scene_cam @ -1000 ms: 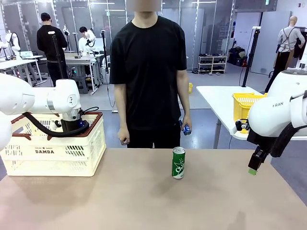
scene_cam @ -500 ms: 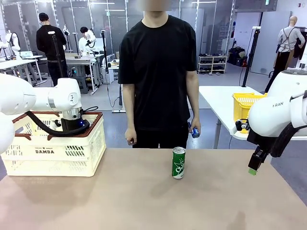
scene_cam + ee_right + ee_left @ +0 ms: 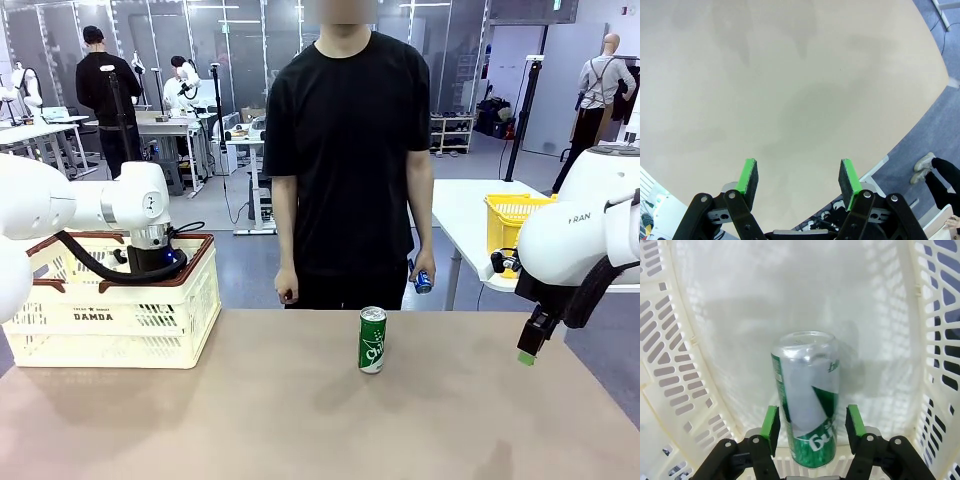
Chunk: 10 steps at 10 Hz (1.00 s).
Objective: Place the drinks into the Shopping basket.
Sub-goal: Pick up one drink and place it into the Shopping basket.
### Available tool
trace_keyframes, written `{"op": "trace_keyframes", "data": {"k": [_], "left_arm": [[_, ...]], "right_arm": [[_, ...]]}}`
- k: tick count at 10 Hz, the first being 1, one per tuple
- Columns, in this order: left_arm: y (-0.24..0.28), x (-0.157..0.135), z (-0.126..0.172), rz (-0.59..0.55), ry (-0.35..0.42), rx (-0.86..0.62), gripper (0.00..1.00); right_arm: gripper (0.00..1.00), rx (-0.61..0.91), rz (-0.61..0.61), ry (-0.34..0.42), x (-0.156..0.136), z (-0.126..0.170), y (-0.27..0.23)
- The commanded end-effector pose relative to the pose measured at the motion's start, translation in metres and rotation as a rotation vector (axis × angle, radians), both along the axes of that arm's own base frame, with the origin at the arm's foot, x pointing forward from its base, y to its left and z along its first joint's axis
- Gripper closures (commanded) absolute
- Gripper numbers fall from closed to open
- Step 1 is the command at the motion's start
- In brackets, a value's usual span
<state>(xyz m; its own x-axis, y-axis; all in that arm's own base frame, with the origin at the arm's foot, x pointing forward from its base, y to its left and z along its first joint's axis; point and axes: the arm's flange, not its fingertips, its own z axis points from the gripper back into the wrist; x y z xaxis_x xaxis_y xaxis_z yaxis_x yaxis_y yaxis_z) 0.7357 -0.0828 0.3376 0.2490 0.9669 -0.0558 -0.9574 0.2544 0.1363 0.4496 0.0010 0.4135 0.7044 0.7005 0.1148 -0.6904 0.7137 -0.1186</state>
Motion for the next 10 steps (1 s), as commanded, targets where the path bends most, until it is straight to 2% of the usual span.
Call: {"op": "trace_keyframes", "data": {"k": [1,3,4,10], "left_arm": [[-0.001,0.004,-0.001,0.016,0.013,-0.007,0.32],[-0.003,-0.002,0.012,-0.005,-0.013,-0.007,0.32],[0.000,0.000,0.001,0.000,-0.003,-0.002,0.32],[0.000,0.000,0.001,0.000,-0.003,-0.002,0.32]], "right_arm": [[0.19,-0.001,-0.001,0.001,0.000,0.000,0.000],[0.19,-0.001,-0.001,0.001,0.000,0.000,0.000],[0.19,-0.001,-0.001,0.001,0.000,0.000,0.000],[0.19,-0.001,-0.001,0.001,0.000,0.000,0.000]]}}
